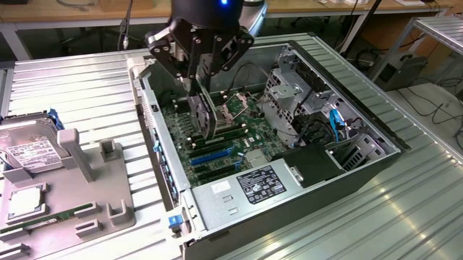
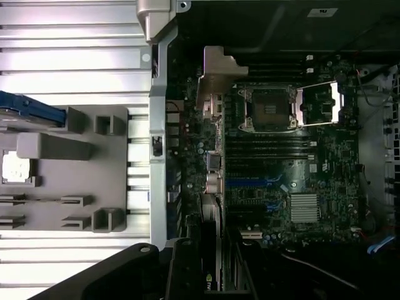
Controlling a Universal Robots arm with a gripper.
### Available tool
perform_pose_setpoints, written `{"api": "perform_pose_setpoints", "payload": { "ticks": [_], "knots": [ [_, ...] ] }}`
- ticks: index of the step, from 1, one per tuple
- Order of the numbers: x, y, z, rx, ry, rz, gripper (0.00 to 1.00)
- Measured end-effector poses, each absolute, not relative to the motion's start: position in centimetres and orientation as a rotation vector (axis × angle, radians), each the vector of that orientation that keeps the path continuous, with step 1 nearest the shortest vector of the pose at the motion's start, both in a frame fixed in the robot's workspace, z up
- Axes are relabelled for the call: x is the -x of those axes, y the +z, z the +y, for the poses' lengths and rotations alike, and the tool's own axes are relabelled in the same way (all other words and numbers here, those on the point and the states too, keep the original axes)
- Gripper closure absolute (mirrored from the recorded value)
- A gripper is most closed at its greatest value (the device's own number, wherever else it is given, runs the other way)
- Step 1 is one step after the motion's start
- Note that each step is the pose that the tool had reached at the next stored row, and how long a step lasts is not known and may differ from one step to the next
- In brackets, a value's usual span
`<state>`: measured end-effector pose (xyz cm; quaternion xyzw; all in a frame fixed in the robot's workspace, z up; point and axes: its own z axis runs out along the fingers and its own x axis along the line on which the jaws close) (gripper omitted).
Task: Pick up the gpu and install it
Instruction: 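Pick up the gpu and move the gpu toward the slot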
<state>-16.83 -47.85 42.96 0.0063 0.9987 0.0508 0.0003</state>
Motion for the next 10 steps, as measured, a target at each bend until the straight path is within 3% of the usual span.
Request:
{"api": "perform_pose_setpoints", "payload": {
  "ticks": [10],
  "knots": [
    [12.0,41.0,-47.1,-0.020,0.151,3.137,0.74]
  ]
}}
